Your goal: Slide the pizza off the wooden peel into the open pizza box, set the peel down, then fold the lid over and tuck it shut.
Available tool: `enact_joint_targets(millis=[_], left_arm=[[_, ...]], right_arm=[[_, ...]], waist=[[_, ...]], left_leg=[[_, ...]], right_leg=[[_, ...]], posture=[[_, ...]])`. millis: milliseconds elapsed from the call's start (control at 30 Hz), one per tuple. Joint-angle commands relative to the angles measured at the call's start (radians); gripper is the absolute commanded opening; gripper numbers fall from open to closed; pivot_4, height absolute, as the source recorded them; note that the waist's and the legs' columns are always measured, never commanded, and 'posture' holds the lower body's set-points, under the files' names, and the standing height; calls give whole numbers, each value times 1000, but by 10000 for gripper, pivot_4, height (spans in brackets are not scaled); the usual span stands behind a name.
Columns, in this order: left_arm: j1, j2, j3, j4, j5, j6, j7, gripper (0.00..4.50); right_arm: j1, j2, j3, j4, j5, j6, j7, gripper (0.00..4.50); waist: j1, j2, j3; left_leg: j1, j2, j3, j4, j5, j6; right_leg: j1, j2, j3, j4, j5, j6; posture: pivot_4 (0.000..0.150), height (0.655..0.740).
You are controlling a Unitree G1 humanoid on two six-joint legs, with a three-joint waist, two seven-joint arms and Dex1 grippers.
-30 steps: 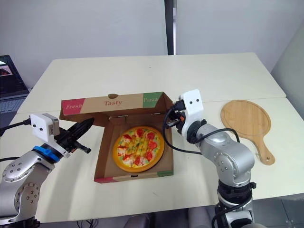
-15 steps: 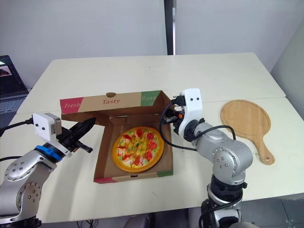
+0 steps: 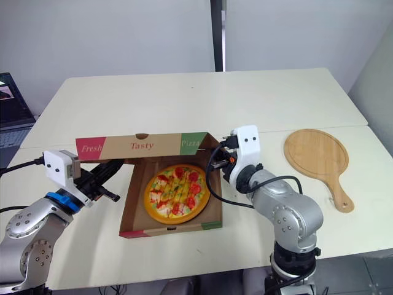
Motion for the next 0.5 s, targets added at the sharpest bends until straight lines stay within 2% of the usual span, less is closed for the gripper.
enact_joint_targets(millis=[33,367,400,433,500], left_arm=[[24,-7,-13,-68,-39,4,-22,199],[45,-9,-12,-60,-32,-8,-29,199],[45,-8,-11,-57,-31,-9,-30,0],[46,-7,-9,-56,-30,-12,-32,0],[48,-5,-5,-51,-26,-17,-36,0]], right_arm=[[49,-14,114,15,16,-21,49,0],[115,-63,175,70,3,-154,101,0],[118,-63,175,72,3,-162,103,4338],[120,-63,173,72,6,-170,108,6190],[124,-67,167,70,7,-179,117,12789]], waist=[[-1,0,-1],[-2,-1,-5],[-2,-1,-5],[-2,-1,-5],[-2,-1,-5]], left_leg=[[0,0,0,0,0,0],[4,0,1,-4,-1,2],[5,0,2,-5,-1,2],[6,1,2,-6,-1,2],[10,1,3,-9,-2,3]], right_leg=[[0,0,0,0,0,0],[1,0,1,-1,0,0],[1,0,1,-1,0,0],[2,0,1,-1,0,0],[5,0,1,-2,-1,-1]], posture=[[1500,7400],[1500,7400],[1500,7400],[1500,7400],[1500,7400]])
